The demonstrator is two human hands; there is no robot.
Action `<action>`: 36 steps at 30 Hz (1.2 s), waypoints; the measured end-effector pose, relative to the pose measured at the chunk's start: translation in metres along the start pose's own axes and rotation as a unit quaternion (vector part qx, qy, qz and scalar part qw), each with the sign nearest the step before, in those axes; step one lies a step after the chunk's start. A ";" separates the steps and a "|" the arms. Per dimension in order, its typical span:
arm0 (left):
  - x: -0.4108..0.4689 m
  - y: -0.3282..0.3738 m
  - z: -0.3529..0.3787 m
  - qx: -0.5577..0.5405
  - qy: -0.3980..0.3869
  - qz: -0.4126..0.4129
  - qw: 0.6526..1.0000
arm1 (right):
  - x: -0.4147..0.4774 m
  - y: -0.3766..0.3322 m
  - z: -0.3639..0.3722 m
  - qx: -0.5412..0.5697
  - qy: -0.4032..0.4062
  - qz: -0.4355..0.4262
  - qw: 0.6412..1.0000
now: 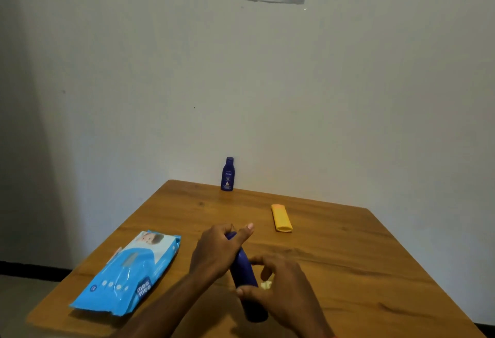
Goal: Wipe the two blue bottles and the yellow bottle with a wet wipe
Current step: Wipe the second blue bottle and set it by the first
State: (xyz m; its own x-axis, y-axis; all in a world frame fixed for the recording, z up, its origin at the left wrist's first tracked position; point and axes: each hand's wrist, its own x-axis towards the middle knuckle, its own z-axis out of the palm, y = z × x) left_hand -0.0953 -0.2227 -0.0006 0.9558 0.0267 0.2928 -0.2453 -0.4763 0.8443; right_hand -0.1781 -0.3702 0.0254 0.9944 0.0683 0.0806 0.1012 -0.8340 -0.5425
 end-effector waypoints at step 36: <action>0.173 -0.078 -0.007 -0.028 -0.107 0.012 0.994 | 0.288 0.033 0.007 0.157 0.095 -0.013 0.983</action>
State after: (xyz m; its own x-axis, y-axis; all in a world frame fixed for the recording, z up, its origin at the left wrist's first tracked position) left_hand 0.0878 -0.1747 -0.0131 0.9605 -0.1745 0.2170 -0.2722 -0.4244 0.8636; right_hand 0.1122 -0.3737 0.0249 0.9708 -0.0422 0.2363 0.1598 -0.6210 -0.7674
